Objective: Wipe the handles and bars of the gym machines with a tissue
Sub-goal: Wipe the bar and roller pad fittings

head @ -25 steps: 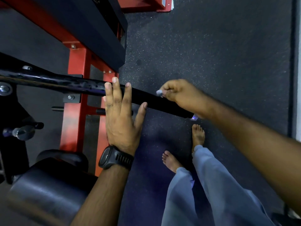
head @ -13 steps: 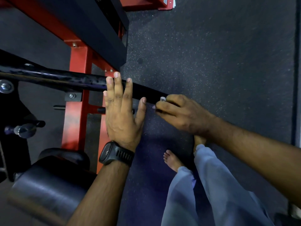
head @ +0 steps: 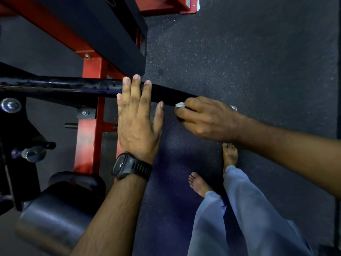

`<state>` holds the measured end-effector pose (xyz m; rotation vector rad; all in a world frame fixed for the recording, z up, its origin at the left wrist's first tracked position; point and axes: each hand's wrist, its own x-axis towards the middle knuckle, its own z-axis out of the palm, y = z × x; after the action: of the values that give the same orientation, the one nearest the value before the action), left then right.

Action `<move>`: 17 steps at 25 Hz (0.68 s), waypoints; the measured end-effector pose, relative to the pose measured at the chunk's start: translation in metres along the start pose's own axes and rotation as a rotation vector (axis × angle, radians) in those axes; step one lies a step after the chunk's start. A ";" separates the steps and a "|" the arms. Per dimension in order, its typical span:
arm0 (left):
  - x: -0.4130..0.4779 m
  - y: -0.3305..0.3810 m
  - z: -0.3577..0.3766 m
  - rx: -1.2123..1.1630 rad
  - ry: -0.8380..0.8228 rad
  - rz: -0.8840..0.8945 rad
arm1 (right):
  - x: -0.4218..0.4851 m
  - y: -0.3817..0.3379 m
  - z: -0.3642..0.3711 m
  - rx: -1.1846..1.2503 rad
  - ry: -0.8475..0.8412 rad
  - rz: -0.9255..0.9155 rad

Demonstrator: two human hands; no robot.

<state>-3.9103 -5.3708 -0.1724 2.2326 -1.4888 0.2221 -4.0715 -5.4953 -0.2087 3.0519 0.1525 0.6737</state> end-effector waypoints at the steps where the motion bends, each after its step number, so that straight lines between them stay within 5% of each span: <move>1: 0.002 -0.001 -0.001 0.004 0.001 0.012 | -0.008 0.002 -0.004 0.009 -0.018 0.010; 10: -0.003 0.000 0.007 -0.021 -0.008 -0.049 | -0.067 0.003 -0.009 0.068 -0.219 0.081; 14: -0.010 0.005 0.010 -0.071 -0.007 -0.100 | -0.055 0.003 -0.009 0.395 -0.005 0.367; 17: -0.007 0.003 0.012 -0.112 -0.049 -0.107 | -0.030 -0.002 -0.006 0.720 0.133 0.763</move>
<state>-3.9175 -5.3714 -0.1842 2.2339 -1.3663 0.0490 -4.1018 -5.4965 -0.2157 3.7123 -1.0436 1.0215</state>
